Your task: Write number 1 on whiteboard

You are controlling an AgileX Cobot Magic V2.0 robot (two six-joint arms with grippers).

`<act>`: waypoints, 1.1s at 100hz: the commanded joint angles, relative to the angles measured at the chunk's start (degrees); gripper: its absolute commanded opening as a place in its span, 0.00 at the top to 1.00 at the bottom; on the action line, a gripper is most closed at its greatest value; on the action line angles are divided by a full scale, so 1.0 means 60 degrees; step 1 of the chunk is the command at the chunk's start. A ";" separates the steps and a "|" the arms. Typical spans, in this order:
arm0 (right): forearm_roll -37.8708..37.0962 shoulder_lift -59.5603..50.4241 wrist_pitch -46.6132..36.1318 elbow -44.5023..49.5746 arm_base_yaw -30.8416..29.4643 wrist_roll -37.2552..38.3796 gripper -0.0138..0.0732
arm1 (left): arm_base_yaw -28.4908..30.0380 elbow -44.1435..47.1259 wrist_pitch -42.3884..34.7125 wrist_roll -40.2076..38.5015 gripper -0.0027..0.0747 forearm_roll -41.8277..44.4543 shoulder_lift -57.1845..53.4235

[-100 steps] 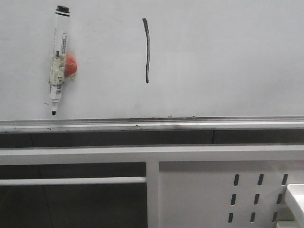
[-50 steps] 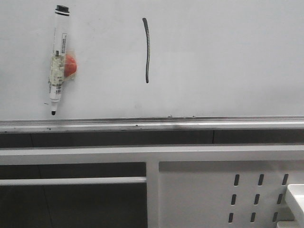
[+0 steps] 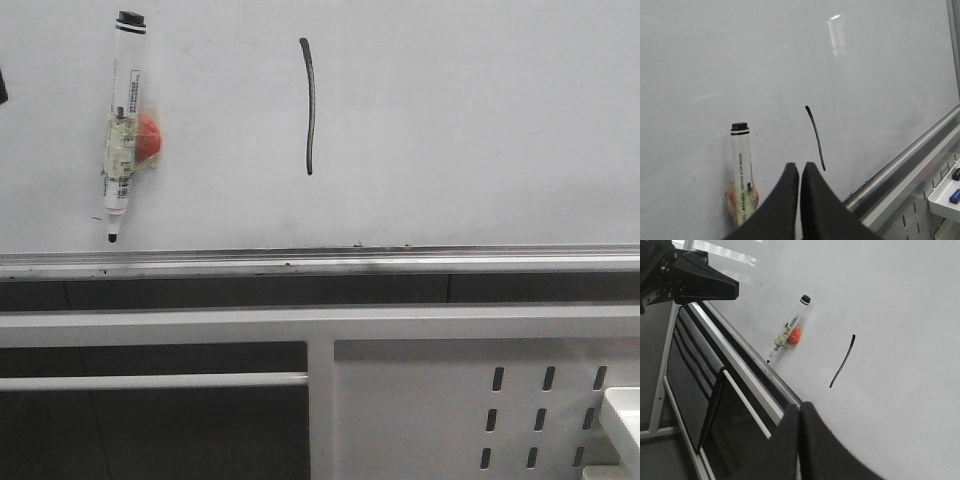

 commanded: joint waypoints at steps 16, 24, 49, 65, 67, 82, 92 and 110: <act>-0.0058 0.0063 -0.0840 -0.0242 -0.0076 -0.0013 0.90 | 0.0028 0.0341 -0.2096 0.0089 0.99 0.0310 -0.0081; -0.0058 0.0063 -0.0840 -0.0242 -0.0076 -0.0013 0.90 | 0.0028 0.0323 -0.2096 0.0089 0.99 -0.0320 -0.0081; -0.0058 0.0063 -0.0840 -0.0242 -0.0076 -0.0013 0.90 | 0.1881 0.0300 -0.0151 -0.0005 0.99 -0.0794 -0.2472; -0.0058 0.0063 -0.0840 -0.0242 -0.0076 -0.0013 0.90 | 0.4548 0.0320 0.3630 -0.0964 0.99 0.0585 -0.5383; -0.0058 0.0063 -0.0840 -0.0242 -0.0076 -0.0013 0.90 | 0.4811 0.0319 0.4102 -0.1094 0.99 0.0523 -0.5718; -0.0058 0.0063 -0.0840 -0.0242 -0.0076 -0.0013 0.90 | 0.6400 0.0319 0.7540 -0.1217 0.99 -0.0044 -0.7988; -0.0058 0.0063 -0.0840 -0.0242 -0.0076 -0.0013 0.90 | 0.7308 0.0319 0.9705 -0.1217 0.99 -0.0131 -0.9207; -0.0058 0.0063 -0.0840 -0.0242 -0.0076 -0.0013 0.90 | 0.8804 0.0333 1.1786 -0.1217 0.99 -0.0212 -1.0212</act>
